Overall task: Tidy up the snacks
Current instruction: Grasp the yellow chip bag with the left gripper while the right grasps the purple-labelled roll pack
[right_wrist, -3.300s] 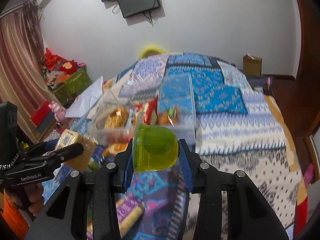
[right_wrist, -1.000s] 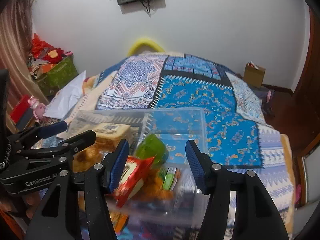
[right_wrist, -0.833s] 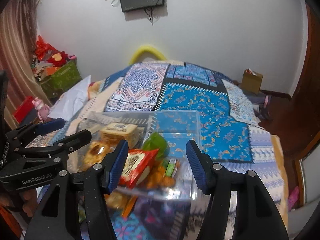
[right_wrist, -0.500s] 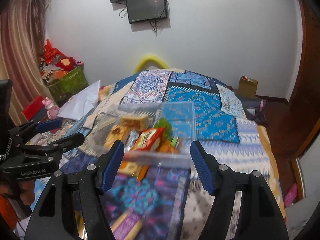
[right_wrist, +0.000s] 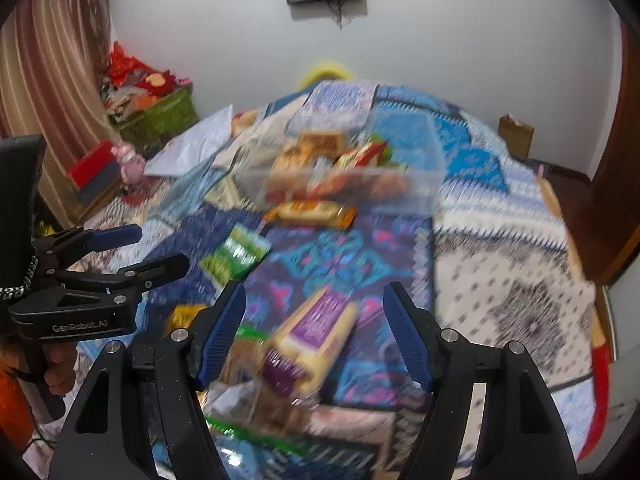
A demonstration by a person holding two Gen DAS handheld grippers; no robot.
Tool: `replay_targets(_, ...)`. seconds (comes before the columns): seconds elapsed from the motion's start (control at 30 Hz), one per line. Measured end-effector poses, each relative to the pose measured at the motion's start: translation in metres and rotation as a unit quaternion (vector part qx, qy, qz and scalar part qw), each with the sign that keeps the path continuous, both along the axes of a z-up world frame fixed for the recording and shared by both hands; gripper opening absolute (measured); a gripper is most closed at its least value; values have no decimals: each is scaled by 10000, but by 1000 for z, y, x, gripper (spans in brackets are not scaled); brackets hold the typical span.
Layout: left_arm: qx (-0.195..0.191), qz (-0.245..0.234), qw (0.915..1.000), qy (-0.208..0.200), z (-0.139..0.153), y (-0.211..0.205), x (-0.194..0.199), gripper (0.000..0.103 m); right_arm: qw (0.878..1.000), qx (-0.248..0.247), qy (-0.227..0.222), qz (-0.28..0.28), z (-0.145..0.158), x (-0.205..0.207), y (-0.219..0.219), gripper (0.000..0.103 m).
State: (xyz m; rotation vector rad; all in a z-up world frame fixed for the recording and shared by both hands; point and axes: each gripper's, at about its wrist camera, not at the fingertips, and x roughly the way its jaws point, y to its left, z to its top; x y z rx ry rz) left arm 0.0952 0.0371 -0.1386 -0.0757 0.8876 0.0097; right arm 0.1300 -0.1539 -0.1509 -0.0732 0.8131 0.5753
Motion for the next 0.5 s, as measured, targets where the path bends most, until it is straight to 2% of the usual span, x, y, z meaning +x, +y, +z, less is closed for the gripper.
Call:
replay_targets(0.13,133,32,9998,151,-16,0,-14,84,9996,-161,236,4,-21,2,9,68)
replay_targets(0.37,-96,35,9991,417,-36,5,-28,84,9986,-189,470,-174,-41,-1,-1,68)
replay_targets(0.5,-163,37,9980,607,-49,4,-30,84,9977,-210,598,-241,-48,3,-11,60)
